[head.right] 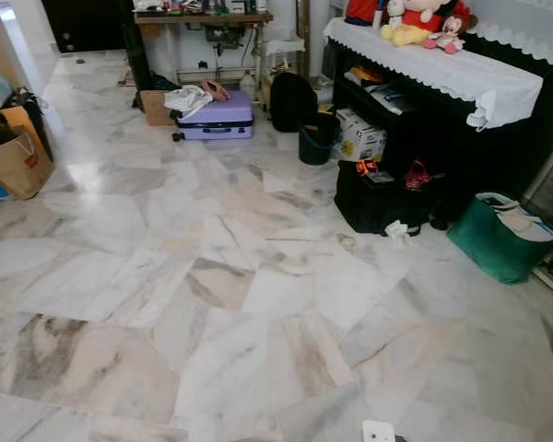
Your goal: Hang hanger
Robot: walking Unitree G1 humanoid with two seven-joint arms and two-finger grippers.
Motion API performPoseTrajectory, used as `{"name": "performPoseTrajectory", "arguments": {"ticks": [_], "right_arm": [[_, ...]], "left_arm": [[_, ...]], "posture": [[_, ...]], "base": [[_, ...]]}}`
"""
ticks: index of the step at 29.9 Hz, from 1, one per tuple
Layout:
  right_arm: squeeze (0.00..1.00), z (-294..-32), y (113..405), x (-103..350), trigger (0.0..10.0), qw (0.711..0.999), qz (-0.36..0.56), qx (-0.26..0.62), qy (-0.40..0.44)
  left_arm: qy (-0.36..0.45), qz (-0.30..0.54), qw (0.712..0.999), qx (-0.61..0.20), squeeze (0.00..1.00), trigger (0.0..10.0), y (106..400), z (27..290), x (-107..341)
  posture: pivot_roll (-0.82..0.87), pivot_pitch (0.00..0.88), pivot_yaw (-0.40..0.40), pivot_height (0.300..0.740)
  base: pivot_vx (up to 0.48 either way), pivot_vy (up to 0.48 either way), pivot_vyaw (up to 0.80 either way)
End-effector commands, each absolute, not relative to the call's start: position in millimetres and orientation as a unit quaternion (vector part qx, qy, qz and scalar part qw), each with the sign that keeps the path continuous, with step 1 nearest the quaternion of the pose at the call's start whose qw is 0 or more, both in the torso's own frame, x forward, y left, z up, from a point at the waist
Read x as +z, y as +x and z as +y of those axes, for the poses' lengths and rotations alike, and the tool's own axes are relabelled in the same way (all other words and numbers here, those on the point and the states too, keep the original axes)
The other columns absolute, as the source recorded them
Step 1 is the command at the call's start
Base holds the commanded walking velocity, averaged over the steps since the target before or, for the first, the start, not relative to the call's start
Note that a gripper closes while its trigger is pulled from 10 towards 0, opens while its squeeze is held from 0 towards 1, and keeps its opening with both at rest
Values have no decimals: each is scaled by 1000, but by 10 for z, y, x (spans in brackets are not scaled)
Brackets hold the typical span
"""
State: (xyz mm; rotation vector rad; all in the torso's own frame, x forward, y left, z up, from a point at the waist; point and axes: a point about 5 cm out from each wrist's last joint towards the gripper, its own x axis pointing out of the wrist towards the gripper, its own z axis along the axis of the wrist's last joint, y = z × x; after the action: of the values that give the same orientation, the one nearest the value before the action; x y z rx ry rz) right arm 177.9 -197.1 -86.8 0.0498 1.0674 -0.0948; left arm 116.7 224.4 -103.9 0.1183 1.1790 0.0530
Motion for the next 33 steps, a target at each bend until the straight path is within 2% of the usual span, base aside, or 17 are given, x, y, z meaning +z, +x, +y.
{"name": "performPoseTrajectory", "arguments": {"ticks": [1,7,33], "right_arm": [[0,-1946,2061,-720,10000,884,459,-32,86],[0,-1956,2060,-719,10000,884,459,-33,85],[0,-1976,2069,-711,10000,884,458,-34,86]], "left_arm": [[-29,446,888,111,0,10000,1549,2267,-874],[-41,449,885,117,0,10000,1542,2249,-884],[-32,448,887,102,0,10000,1542,2206,-889]], "posture": [[266,0,-93,740],[267,0,-97,740],[264,0,-98,740]], "base": [[0,0,-744],[0,-341,-744],[0,0,-744]]}}
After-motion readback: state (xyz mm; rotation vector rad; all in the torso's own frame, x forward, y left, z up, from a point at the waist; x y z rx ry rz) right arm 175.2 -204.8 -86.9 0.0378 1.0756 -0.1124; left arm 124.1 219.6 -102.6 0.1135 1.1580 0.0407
